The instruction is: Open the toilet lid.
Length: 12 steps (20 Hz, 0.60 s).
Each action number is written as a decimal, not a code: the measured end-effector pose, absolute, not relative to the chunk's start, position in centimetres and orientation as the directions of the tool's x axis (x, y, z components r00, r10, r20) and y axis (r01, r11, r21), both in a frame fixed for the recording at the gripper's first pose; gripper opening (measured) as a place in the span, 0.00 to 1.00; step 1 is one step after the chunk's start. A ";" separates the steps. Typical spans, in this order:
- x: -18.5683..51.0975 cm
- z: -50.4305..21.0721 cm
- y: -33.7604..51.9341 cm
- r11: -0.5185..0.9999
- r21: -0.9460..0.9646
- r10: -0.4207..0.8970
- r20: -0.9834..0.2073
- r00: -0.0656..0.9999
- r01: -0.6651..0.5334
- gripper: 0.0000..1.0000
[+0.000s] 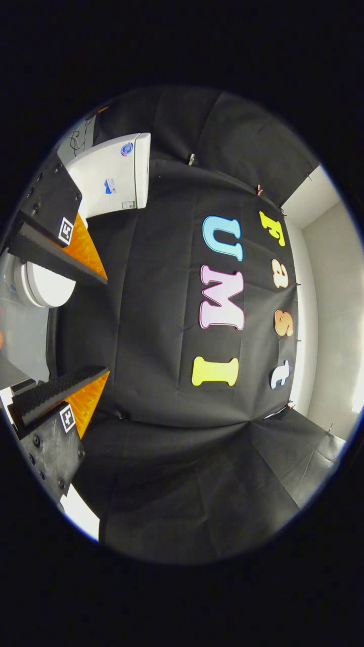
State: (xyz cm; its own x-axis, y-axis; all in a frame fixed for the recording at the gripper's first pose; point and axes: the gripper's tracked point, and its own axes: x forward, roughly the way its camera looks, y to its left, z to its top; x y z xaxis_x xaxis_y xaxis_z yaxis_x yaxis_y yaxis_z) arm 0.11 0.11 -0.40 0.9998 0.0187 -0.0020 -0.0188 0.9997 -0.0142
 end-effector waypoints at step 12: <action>0.3 -2.3 1.5 0.998 -0.021 0.058 -0.066 0.996 -0.060 0.98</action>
State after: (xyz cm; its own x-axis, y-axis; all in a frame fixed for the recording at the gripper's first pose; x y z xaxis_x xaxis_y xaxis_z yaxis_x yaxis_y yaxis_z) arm 0.27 1.47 -2.31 0.9961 0.0581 -0.0660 -0.0596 0.9980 -0.0207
